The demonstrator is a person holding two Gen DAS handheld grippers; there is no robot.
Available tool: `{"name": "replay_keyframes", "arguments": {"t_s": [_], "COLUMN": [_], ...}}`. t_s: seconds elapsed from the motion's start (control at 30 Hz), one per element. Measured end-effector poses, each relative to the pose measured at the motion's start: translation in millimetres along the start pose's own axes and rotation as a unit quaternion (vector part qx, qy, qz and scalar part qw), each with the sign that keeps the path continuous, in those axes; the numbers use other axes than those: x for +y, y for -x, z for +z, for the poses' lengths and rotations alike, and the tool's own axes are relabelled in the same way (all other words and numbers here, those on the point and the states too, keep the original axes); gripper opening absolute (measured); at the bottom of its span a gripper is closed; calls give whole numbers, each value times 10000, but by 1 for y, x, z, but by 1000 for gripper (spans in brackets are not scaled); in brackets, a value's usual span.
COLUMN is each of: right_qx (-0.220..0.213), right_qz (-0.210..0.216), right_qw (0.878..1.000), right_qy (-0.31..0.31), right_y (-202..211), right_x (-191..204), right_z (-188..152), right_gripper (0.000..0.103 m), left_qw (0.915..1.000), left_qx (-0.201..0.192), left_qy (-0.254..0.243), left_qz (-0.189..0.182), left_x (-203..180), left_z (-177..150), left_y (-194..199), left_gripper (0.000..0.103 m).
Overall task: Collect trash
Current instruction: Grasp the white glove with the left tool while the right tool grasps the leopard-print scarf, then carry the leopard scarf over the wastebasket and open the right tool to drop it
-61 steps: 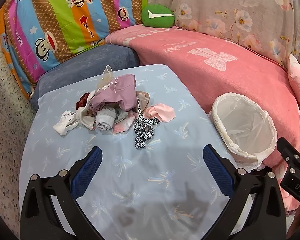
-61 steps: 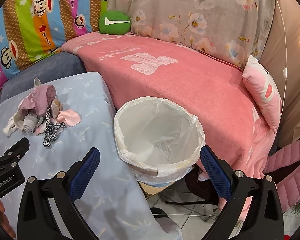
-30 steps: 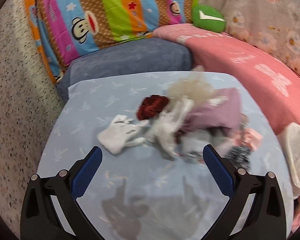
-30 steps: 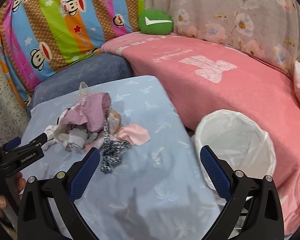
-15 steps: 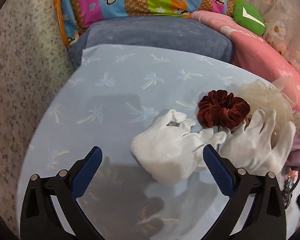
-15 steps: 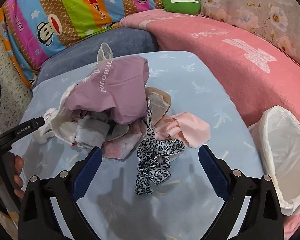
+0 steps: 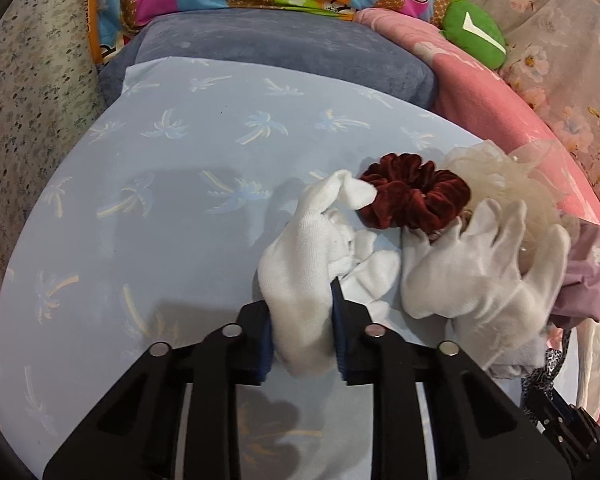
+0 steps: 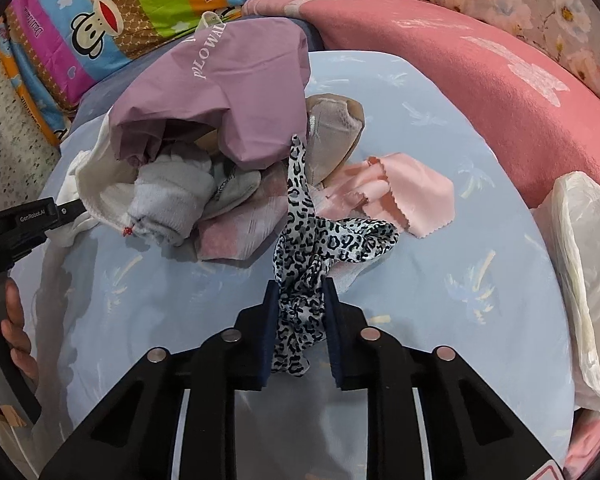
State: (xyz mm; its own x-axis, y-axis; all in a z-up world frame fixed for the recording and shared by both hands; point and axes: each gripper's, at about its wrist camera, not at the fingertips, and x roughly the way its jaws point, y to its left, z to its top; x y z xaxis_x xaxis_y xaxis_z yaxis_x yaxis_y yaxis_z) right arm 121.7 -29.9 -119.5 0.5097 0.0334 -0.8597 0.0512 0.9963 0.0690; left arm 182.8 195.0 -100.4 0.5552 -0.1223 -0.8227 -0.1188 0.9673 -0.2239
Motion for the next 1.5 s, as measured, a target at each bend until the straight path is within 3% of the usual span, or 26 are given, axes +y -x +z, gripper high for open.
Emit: {"name": "replay_keyframes", "arguments": {"t_s": [0.4,0.8,1.2,1.5], "right_qx": [-615,-1150,-1371,-1220], "right_qz": [107,-120,-807,-1153], "right_qw": [9980,9926,9790,9693], "right_qy": [59,-378,-1275,-1797], "right_y": [76,135,163,153], "right_x": [-8,-59,-175,-253], "right_z": [-1,-2,-30,-50], "right_gripper": [16,16,17,17], "left_qw": [9972,9841,9519,9271], "left_qx": [-607,-945,-595,-297], "left_qy": [-276,-1105,-2363,-2991], "left_qz": [-331,-1020,-1858,-2240], "left_x": [-43,-127,-255,-327], "left_z": [-5,-23,-74,-108], "left_y": [77,127,121,104], "left_gripper": [18,18,18,18]}}
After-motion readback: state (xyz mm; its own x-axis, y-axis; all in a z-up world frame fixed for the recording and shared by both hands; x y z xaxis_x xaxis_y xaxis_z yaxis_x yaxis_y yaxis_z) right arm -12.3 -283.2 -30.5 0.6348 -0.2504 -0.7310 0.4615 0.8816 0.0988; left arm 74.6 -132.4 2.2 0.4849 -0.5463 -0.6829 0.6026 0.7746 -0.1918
